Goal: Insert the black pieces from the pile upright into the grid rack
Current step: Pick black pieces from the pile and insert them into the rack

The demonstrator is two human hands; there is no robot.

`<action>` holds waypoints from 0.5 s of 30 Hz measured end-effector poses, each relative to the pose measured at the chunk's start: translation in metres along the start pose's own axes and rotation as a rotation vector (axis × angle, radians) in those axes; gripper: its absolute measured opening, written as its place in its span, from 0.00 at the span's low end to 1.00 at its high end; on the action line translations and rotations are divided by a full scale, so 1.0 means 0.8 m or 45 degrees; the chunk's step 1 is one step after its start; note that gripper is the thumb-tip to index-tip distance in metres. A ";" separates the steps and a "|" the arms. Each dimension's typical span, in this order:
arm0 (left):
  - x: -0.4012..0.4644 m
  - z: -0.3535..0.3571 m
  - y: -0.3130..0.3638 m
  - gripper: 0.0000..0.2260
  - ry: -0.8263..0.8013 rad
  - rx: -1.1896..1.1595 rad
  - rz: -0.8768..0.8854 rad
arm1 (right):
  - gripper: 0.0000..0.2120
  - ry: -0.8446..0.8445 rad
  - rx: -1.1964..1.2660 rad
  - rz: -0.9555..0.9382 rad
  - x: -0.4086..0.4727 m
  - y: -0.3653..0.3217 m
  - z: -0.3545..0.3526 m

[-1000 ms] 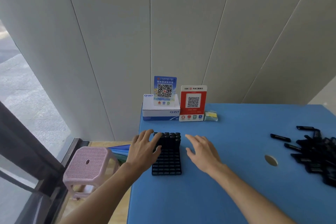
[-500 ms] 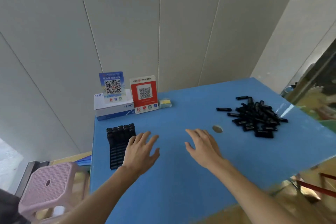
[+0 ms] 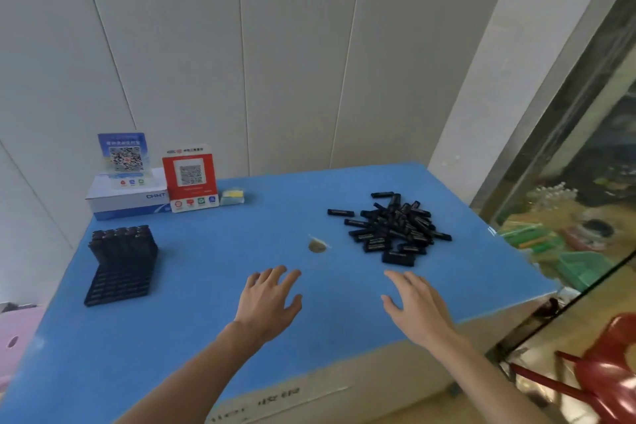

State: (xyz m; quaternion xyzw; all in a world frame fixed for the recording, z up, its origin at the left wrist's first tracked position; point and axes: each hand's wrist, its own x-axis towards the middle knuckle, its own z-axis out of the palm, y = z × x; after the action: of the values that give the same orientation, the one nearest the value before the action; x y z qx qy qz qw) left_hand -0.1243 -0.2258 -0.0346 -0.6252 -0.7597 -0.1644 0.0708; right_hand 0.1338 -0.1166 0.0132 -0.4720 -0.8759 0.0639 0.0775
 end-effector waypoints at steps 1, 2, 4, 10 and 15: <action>0.002 0.005 0.016 0.20 -0.010 0.000 -0.007 | 0.23 -0.004 -0.001 0.010 -0.004 0.020 -0.003; 0.004 0.009 0.031 0.20 -0.023 0.001 -0.007 | 0.23 -0.007 0.001 0.023 -0.007 0.037 -0.006; 0.009 0.017 0.055 0.20 -0.046 0.009 0.008 | 0.22 -0.016 0.009 0.045 -0.007 0.065 -0.009; 0.051 0.050 0.101 0.18 -0.068 -0.035 0.043 | 0.20 -0.041 0.112 0.100 0.025 0.116 0.004; 0.108 0.088 0.124 0.17 -0.128 -0.063 0.039 | 0.18 -0.088 0.166 0.122 0.073 0.149 0.017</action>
State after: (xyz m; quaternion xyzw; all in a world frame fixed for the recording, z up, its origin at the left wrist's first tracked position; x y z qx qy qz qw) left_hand -0.0385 -0.1052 -0.0573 -0.6457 -0.7484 -0.1504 0.0195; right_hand 0.1964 -0.0030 -0.0179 -0.5048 -0.8485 0.1405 0.0748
